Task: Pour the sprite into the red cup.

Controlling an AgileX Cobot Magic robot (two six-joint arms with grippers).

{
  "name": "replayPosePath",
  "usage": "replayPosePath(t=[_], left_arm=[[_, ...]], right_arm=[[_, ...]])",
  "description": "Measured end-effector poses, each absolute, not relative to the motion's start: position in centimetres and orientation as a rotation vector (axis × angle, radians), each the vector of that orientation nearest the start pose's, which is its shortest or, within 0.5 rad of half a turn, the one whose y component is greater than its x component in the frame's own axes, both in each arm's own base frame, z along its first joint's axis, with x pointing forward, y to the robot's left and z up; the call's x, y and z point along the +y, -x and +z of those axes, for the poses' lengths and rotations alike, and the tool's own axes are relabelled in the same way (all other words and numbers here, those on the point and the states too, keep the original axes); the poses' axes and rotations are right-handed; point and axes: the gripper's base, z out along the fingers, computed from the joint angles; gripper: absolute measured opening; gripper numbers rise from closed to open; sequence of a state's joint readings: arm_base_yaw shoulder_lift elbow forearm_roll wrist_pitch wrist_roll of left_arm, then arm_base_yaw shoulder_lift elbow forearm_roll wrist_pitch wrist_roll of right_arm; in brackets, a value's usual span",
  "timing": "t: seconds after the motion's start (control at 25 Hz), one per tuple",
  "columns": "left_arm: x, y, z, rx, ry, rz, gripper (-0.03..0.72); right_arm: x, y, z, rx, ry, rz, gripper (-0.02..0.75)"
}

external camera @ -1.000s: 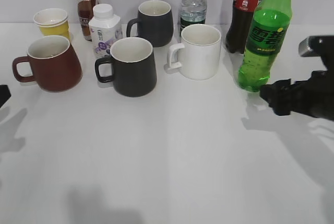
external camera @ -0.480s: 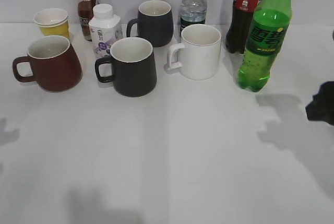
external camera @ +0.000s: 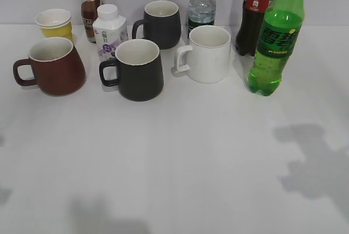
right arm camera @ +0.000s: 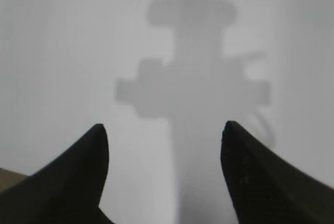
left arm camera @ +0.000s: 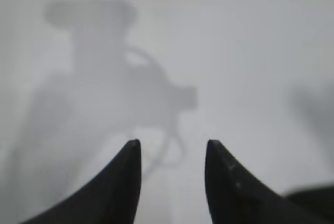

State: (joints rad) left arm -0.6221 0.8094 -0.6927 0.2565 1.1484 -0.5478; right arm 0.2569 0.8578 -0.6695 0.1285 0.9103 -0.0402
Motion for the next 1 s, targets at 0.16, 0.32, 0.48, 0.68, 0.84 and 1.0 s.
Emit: replayPosePath(t=[0.16, 0.32, 0.48, 0.68, 0.84, 1.0], left_arm=[[-4.2, -7.2, 30.3, 2.589, -0.288, -0.201, 0.312], [-2.0, -4.5, 30.8, 2.423, -0.408, -0.276, 0.311], [-0.2, -2.4, 29.6, 2.286, -0.567, -0.257, 0.311], [0.3, -1.6, 28.6, 2.176, -0.604, -0.29, 0.31], [-0.2, -2.1, 28.2, 2.106, -0.659, -0.284, 0.31], [-0.3, -2.1, 28.2, 2.094, -0.677, -0.278, 0.309]], right_arm=[[3.8, -10.9, 29.0, 2.51, 0.331, 0.238, 0.501], [3.0, -8.0, 28.1, 2.482, 0.338, 0.238, 0.501], [2.2, -5.0, 27.5, 2.405, 0.342, 0.235, 0.501], [1.4, -1.9, 28.2, 2.206, 0.326, 0.248, 0.501], [0.8, -0.6, 28.0, 2.109, 0.317, 0.227, 0.501], [0.7, -0.5, 27.8, 2.092, 0.314, 0.219, 0.501]])
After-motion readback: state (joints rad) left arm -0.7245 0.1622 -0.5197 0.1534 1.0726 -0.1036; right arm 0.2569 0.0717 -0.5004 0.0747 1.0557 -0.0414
